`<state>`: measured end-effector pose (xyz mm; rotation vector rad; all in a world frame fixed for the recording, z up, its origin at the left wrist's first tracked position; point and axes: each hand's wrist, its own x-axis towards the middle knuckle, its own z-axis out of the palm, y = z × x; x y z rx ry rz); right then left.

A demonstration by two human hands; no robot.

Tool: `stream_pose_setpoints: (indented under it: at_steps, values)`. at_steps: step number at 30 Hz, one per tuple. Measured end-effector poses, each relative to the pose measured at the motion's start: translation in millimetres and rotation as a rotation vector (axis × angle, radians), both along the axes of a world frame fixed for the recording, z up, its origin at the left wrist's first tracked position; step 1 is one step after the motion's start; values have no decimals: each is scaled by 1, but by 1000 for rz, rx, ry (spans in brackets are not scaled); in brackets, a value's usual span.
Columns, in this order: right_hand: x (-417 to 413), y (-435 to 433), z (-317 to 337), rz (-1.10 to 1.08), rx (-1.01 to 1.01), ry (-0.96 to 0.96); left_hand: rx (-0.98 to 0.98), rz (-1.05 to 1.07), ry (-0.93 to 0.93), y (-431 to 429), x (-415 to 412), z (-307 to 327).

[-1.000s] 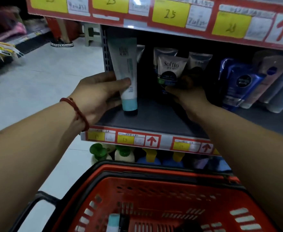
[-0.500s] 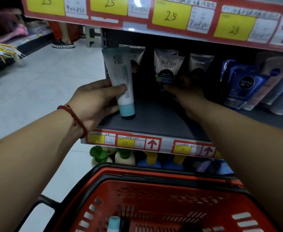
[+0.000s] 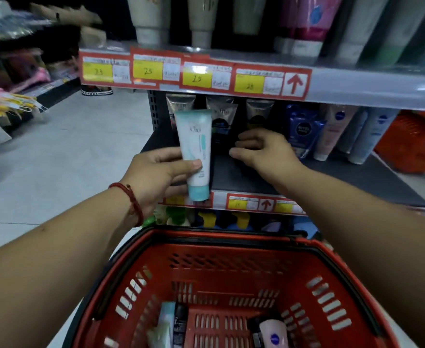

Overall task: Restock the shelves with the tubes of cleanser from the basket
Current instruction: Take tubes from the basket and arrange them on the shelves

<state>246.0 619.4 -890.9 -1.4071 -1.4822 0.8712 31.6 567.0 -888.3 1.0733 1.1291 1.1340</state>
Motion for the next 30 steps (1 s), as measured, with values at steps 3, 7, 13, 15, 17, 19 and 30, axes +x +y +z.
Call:
stream_pose_setpoints:
  at_steps: [3,7,13,15,17,19,30]
  values:
    - [9,-40,18,50,1,-17,5,-18,-4,-28,16,12]
    - [26,-91,45,118,-7,-19,52,-47,31,-55,33,34]
    - [52,-147,73,155,17,-69,135,-148,46,-76,66,71]
    - [63,-154,83,133,31,-51,154,-171,37,-79,81,84]
    - [74,-158,95,109,64,-37,171,-191,21,-80,99,99]
    - [87,-159,107,71,110,-22,189,-212,6,-79,119,113]
    - [210,-131,175,-155,243,-41,272,-348,-74,-31,249,178]
